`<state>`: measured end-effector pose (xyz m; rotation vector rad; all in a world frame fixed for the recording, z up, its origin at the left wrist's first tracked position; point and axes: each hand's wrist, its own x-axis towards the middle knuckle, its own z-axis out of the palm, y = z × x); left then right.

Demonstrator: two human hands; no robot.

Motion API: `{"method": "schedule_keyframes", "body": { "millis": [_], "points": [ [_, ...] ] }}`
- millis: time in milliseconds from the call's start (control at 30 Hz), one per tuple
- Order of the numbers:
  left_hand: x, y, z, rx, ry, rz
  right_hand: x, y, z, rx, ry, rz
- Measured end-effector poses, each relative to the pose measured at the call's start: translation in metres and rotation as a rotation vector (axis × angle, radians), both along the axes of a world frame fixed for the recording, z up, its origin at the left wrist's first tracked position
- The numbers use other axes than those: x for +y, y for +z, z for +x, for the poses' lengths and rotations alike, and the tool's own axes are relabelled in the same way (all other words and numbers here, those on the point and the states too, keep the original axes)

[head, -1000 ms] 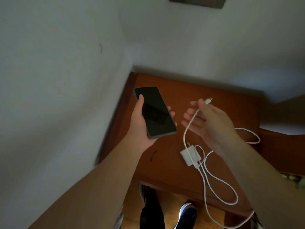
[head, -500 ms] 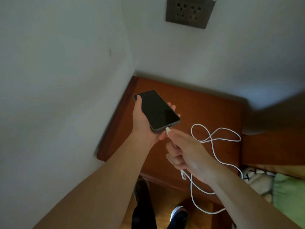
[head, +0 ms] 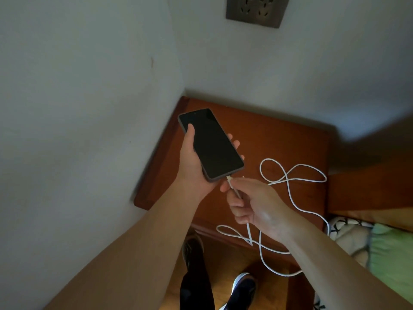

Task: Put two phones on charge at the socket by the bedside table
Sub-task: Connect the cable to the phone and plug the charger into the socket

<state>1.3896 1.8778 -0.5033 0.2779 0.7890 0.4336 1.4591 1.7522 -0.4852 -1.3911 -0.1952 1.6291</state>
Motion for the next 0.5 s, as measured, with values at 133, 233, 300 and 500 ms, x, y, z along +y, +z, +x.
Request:
{"method": "schedule_keyframes", "body": {
  "millis": [133,233,300,500],
  "points": [
    [0.002,-0.003,-0.003,0.005,-0.028,0.028,0.001,-0.003,-0.001,-0.014,0.015,0.021],
    [0.003,-0.007,-0.004,0.005,-0.025,0.024,0.003,-0.006,-0.002,0.004,0.016,0.052],
    [0.005,-0.009,-0.005,0.007,-0.015,0.017,0.005,-0.008,-0.003,-0.005,0.019,0.063],
    [0.011,-0.012,-0.001,0.036,-0.022,0.024,0.013,-0.01,0.0,-0.019,0.009,0.077]
  ]
}}
